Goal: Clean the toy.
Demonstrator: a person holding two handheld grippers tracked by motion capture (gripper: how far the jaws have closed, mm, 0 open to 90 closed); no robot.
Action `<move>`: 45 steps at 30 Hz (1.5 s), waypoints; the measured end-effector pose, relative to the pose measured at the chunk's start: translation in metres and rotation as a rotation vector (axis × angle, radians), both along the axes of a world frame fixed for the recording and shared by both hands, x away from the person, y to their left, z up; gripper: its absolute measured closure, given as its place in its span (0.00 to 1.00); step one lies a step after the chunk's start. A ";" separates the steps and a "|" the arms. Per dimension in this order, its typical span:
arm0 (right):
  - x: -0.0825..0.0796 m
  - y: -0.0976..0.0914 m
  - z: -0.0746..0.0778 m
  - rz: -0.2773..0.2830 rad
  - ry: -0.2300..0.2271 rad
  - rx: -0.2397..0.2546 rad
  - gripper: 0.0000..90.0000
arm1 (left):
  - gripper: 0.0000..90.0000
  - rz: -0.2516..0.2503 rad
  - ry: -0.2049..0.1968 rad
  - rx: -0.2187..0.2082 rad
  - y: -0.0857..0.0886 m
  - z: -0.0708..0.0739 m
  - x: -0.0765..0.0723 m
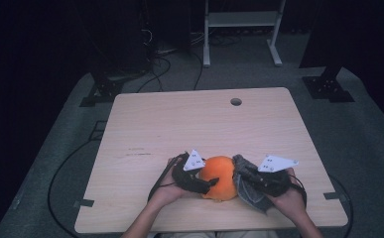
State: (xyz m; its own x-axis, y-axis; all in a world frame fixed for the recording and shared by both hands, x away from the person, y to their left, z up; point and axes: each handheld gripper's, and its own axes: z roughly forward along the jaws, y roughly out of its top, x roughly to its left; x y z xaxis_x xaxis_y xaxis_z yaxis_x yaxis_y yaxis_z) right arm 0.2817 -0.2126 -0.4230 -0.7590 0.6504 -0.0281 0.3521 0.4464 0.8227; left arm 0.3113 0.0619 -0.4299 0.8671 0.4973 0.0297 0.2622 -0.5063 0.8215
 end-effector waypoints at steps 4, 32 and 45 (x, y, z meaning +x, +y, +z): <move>0.009 -0.010 -0.005 -0.036 0.047 0.018 0.82 | 0.24 -0.006 0.004 0.003 0.002 -0.001 0.000; 0.004 -0.009 -0.003 -0.011 0.088 0.161 0.82 | 0.24 -0.030 0.032 0.016 0.012 -0.007 0.000; 0.005 -0.020 0.003 -0.018 0.094 0.247 0.82 | 0.24 -0.079 -0.018 0.044 0.008 -0.004 -0.008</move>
